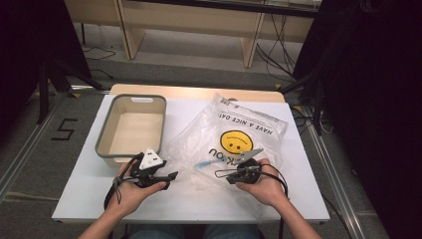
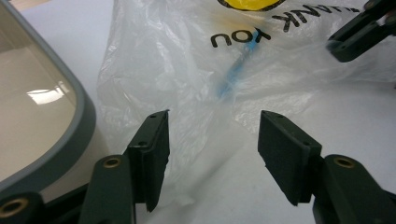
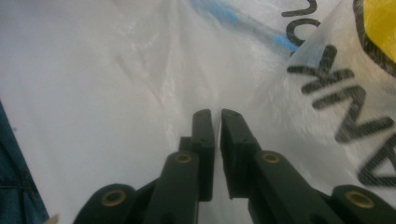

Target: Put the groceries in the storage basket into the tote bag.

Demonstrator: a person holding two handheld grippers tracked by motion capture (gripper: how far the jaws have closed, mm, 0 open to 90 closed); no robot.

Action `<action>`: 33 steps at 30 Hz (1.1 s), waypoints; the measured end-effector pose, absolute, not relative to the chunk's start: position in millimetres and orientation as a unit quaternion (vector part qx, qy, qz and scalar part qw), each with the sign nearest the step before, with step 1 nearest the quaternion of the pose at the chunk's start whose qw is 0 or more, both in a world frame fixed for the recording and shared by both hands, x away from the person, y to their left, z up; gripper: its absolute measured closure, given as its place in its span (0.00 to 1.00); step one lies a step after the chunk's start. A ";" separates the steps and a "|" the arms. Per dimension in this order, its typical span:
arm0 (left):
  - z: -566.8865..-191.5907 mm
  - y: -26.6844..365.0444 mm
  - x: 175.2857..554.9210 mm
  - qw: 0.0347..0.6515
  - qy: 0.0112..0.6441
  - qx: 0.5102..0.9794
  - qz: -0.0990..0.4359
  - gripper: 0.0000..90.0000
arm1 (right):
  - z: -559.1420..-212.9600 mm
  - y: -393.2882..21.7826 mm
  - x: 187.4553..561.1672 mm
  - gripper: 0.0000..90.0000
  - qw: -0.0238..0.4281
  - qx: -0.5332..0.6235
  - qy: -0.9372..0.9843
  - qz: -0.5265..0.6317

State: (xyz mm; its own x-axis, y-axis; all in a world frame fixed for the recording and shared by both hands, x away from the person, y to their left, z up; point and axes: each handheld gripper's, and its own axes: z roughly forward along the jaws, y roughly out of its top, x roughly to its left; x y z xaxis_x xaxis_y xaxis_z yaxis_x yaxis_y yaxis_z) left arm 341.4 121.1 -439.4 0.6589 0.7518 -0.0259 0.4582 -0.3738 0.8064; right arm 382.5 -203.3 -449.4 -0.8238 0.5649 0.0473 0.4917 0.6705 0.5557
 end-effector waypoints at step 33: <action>-456.1 136.4 333.7 0.396 0.416 0.801 0.171 0.44 | -415.0 -286.6 373.3 0.58 0.172 0.440 0.794 0.383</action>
